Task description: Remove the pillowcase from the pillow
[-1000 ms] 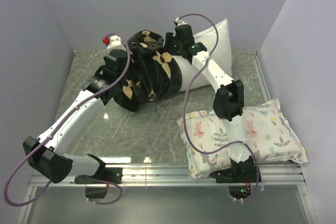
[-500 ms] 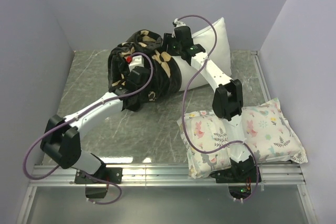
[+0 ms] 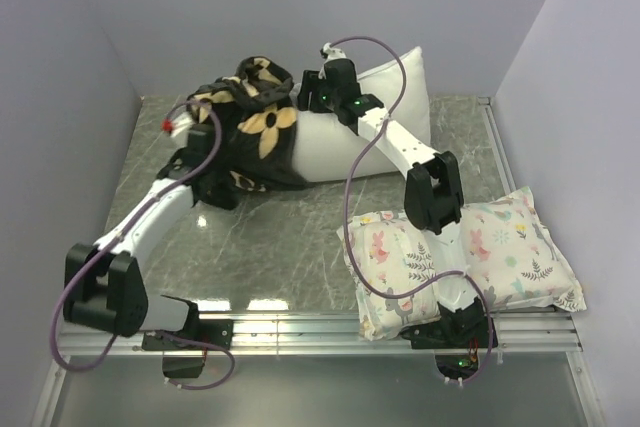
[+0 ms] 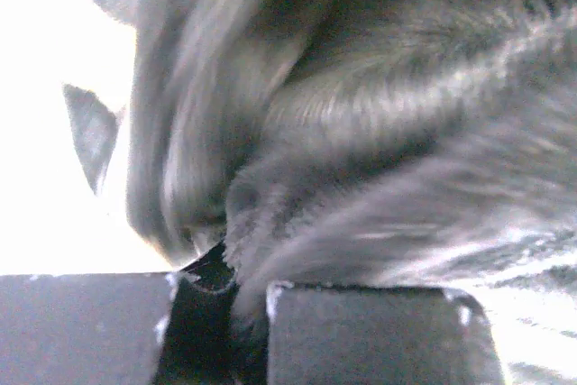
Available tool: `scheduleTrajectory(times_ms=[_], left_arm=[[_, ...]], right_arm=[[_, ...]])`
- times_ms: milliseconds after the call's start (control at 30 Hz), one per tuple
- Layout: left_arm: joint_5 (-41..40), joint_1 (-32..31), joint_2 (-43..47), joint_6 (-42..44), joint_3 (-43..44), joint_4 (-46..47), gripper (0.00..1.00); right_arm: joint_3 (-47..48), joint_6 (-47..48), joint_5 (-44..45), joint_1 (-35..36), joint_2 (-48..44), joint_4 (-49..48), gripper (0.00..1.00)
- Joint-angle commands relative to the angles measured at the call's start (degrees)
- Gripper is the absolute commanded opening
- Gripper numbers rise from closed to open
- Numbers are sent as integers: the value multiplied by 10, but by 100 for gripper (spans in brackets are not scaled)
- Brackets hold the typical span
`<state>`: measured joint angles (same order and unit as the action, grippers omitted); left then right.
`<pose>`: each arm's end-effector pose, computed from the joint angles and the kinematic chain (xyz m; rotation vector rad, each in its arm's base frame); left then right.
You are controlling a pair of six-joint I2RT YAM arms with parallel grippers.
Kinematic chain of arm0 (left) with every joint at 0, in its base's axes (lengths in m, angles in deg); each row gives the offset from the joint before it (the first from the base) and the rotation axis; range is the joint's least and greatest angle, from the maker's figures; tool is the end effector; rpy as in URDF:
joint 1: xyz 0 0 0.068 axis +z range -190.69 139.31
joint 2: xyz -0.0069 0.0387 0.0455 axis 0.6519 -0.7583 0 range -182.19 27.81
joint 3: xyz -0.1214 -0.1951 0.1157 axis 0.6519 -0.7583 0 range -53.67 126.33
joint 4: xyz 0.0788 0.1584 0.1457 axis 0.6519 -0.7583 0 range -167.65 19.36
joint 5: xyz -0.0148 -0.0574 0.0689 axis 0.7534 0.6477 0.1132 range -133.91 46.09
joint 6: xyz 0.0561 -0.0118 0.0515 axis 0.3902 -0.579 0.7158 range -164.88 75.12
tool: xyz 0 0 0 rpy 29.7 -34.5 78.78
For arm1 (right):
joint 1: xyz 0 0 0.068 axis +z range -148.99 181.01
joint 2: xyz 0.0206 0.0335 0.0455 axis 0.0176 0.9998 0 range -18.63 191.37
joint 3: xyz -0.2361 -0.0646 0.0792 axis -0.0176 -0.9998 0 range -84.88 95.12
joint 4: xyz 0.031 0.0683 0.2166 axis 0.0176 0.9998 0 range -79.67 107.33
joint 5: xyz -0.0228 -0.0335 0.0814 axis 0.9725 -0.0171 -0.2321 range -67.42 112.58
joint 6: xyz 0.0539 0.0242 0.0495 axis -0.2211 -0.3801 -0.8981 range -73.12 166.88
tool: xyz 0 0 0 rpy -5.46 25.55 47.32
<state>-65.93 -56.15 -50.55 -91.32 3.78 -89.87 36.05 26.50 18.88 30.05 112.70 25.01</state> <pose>0.2869 -0.0540 0.2505 -0.7816 2.0735 -0.1593 0.4593 0.2599 0.2616 -0.1979 2.0522 0.6085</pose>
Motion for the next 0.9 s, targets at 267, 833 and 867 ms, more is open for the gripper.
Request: scheduleTrajectory(times_ms=[267,833,867], left_arm=[[122,113,65,-9,-104,59,1],[58,8,81,7,-37,0,1],[61,7,80,8,-36,1,1]], right_arm=[[-84,12,-29,7,2,150,66],[-146,32,73,11,-358,60,87],[-164,32,80,15,-389,53,87]])
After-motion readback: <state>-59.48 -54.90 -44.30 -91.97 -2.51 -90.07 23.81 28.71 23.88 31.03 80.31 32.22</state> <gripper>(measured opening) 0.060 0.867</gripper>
